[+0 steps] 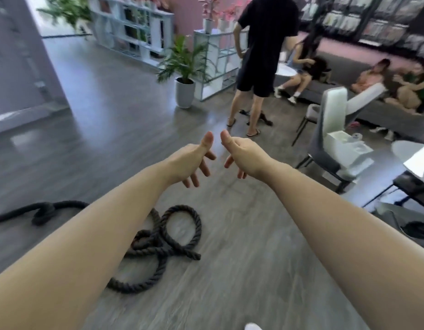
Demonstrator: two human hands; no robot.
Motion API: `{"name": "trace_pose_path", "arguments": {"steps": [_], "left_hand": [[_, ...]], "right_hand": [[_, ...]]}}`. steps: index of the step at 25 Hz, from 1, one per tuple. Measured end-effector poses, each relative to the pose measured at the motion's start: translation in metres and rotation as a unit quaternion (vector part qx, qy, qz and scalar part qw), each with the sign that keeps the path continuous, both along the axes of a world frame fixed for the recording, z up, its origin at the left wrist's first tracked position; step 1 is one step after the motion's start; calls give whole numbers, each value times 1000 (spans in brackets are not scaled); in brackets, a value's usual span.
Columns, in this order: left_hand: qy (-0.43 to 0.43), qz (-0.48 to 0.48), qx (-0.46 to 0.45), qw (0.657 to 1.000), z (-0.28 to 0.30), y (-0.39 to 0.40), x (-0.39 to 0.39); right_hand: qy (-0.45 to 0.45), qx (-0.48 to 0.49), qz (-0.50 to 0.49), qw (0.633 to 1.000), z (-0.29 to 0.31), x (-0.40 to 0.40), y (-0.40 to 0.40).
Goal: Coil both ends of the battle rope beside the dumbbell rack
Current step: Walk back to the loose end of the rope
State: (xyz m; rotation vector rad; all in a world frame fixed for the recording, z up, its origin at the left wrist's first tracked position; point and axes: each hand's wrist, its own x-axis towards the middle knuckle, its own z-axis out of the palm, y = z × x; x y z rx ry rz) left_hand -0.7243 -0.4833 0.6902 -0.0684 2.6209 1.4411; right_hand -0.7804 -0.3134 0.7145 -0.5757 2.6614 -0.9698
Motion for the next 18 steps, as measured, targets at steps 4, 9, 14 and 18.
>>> {"name": "trace_pose_path", "arguments": {"steps": [4,9,14,18], "left_hand": [[-19,114,10,993,-49,26,-57],[-23,204,31,978,-102,59,-109],[-16,238,19,971,-191,84,-126],[-10,259,-16,966,-291,92,-110]], "right_hand": [[8,0,95,995,-50,-90,8],[-16,17,162,986,-106,-157,27],[-17,-4,169,985,-200,-182,48],[0,-16,172,985,-302,-175,55]]}}
